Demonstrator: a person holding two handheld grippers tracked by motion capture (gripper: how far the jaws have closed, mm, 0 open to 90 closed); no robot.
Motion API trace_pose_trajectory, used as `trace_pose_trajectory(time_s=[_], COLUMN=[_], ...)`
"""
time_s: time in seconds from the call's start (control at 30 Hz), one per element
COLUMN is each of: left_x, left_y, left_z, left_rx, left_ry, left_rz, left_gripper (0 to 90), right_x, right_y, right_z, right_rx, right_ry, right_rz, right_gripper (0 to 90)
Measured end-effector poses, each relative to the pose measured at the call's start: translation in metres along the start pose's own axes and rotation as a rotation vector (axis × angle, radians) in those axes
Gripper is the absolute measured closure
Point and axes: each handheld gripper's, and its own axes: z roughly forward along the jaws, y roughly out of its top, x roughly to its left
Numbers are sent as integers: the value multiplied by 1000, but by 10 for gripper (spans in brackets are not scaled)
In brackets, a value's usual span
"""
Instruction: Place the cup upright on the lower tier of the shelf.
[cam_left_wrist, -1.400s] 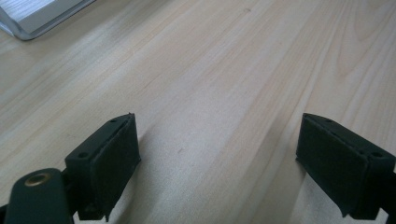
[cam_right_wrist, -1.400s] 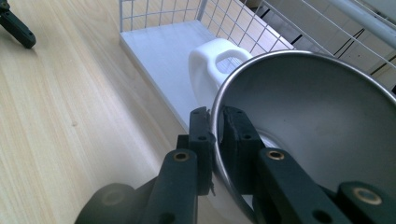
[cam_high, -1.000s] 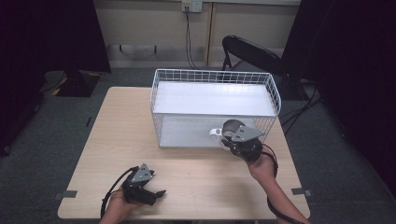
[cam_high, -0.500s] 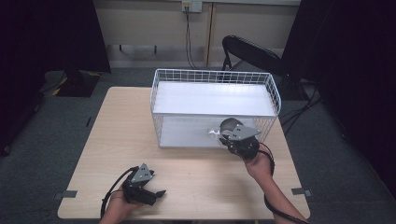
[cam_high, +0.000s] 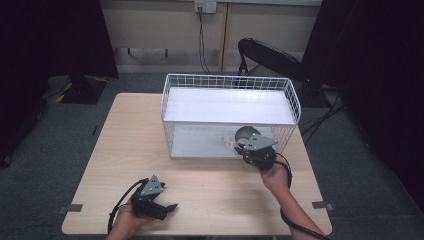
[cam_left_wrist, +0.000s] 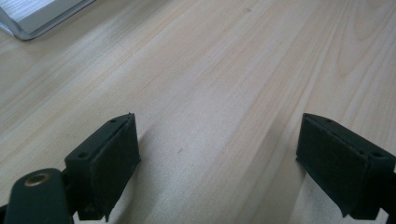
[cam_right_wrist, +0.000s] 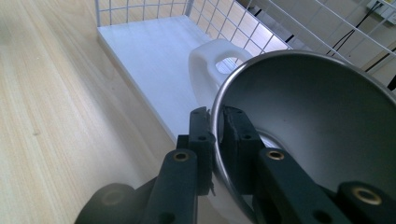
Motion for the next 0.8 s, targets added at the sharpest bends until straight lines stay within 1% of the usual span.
trace_pose_trajectory(time_s=[0.13,0.33,0.4,0.8], left_x=[0,0,0,0], left_y=[0,0,0,0], left_z=[0,0,0,0], left_rx=[0,0,0,0], left_ry=[0,0,-1,-1], left_rz=[0,0,0,0], left_gripper=[125,123,123,123], right_x=[0,1,0,-2], right_y=[-1,-3,-3,-3], right_z=[3,6,7,11], right_rx=[5,7,10,15], right_ry=[1,-9,-5,-16], right_rz=[-3,-9,-6,-19], right_gripper=[821,821,821,821])
